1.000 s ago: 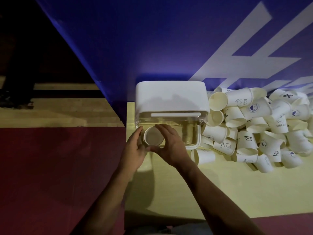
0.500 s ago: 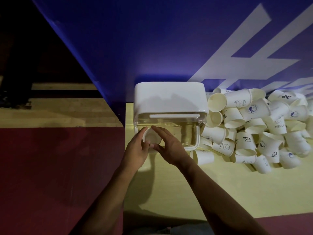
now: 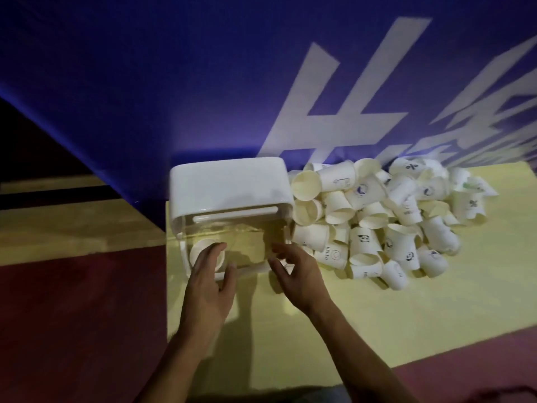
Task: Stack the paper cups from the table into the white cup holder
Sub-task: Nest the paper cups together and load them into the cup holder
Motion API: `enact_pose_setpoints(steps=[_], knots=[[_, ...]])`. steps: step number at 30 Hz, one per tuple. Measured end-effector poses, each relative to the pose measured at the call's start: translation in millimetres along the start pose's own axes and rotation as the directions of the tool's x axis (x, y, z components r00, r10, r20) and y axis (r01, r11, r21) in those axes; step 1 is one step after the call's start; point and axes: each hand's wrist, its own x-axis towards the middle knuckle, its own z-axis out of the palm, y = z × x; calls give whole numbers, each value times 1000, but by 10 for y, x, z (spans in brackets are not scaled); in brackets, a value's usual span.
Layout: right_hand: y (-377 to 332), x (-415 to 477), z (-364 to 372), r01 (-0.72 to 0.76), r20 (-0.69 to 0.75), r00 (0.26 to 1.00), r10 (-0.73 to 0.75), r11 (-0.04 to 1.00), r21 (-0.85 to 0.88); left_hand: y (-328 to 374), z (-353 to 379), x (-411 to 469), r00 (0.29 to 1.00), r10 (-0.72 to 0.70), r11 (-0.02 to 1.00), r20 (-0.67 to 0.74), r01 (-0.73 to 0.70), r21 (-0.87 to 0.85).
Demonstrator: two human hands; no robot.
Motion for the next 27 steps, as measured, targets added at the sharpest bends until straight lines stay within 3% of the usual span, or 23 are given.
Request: enact_pose_setpoints(steps=[8,11,16,22,27], knots=[[690,-303,-1339,-106,-205,972,114,993,49,1129,1107,232,953,221,972,208,-232,31],[1010,-396,-1764,-147,-226,961,161,986,79,1509,1671,432,919,299,929,256,-342,139],[1513,-448,-2409,-170,-199,961,192,978,122,2043,2507,866,889,303,820,342,-426,383],[2055,-335,-2965,-191,-200,956,214,973,128,2232,3030,1150,929,248,669,276,-370,644],[2473,-180,-3354,-217,-251,936,247,966,143,2400,3074,1208,961,167,719,220,-271,640]])
